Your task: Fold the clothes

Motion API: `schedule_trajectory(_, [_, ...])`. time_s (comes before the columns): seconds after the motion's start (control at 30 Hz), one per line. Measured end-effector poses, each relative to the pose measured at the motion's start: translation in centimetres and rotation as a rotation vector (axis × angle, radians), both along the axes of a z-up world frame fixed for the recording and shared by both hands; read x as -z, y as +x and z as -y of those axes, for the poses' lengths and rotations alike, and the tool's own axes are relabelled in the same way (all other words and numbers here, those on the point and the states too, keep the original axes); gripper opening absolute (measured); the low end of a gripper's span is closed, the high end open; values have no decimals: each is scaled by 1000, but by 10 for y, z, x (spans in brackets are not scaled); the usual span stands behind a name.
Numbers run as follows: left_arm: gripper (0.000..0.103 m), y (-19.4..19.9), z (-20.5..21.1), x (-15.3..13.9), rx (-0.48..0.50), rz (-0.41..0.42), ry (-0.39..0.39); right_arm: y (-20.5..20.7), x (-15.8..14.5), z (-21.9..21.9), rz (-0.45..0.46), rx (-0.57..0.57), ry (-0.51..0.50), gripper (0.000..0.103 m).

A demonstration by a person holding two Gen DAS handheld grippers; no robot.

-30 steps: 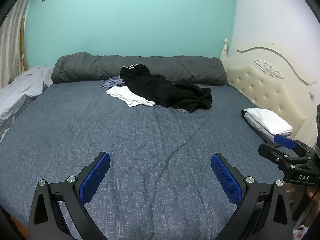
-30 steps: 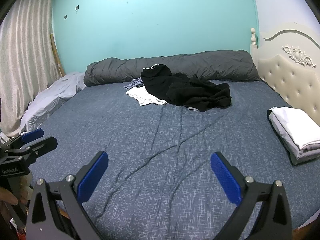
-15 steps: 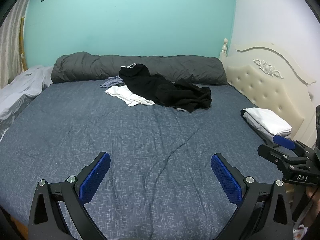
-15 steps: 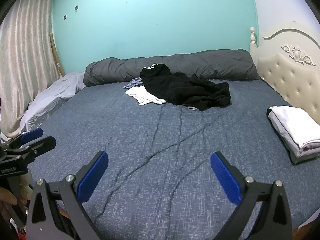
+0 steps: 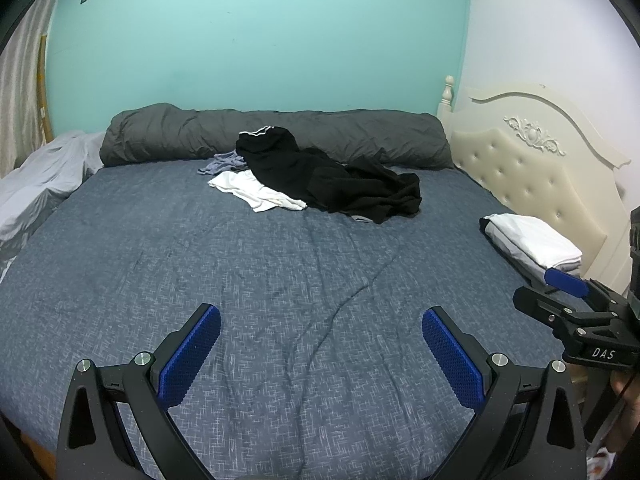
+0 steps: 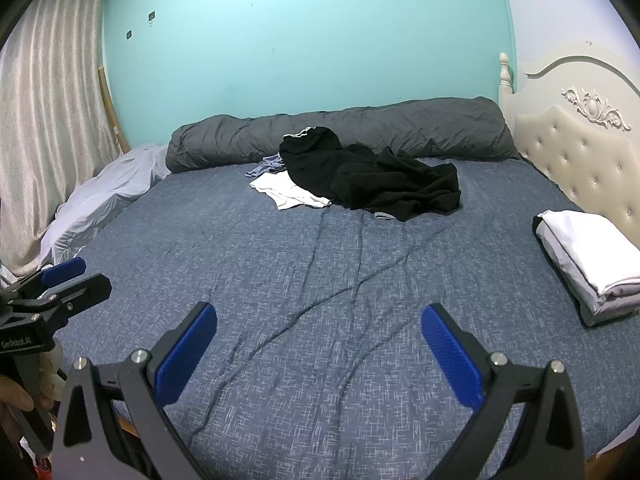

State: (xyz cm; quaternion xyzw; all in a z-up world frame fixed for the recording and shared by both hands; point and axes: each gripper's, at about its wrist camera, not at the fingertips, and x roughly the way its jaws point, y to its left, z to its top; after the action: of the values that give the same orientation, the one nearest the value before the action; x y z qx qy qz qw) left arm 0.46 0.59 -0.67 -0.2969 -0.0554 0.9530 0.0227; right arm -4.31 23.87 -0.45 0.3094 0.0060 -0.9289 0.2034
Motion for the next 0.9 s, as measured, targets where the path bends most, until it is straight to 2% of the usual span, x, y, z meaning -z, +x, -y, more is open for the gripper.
schedule_trajectory(0.9, [103, -4, 2, -6, -1, 9, -4, -1, -1, -2, -3, 5, -2, 103])
